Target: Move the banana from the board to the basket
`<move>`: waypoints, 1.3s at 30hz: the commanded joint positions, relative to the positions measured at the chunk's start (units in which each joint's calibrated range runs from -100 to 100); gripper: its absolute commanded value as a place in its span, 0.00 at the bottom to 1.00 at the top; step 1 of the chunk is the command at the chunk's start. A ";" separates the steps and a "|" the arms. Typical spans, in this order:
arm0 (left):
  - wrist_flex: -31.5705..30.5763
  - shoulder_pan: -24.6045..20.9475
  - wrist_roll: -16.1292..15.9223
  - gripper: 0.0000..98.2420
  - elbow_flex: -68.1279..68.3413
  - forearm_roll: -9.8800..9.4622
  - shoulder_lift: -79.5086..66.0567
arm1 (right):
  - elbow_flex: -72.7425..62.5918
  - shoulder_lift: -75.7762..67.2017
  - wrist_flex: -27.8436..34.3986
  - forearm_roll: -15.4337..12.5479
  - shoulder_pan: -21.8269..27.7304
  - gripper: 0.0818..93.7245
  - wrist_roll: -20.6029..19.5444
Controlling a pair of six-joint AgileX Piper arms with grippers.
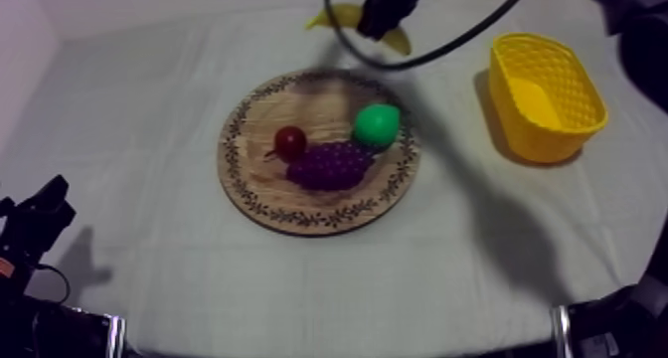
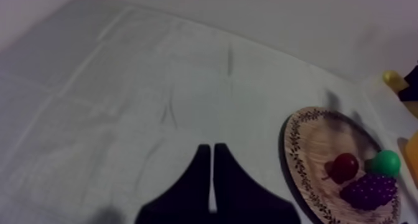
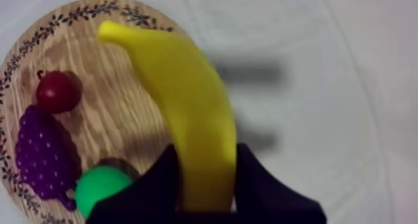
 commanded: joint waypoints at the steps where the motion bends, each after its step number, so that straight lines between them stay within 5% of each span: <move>1: -0.05 0.01 -0.01 0.00 0.01 -0.02 -0.01 | 4.85 -9.02 -1.09 0.09 1.99 0.11 -0.85; 21: -0.05 0.01 -0.01 0.00 0.01 -0.02 -0.01 | 21.92 -25.52 -6.97 1.46 18.15 0.16 -5.47; 32: -0.05 0.01 -0.01 0.00 0.01 -0.02 -0.01 | 36.94 -25.30 -17.32 2.11 21.11 0.17 -7.13; 39: -0.05 0.01 -0.01 0.00 0.01 -0.02 -0.01 | 43.33 -25.94 -21.42 1.93 21.17 0.27 -8.03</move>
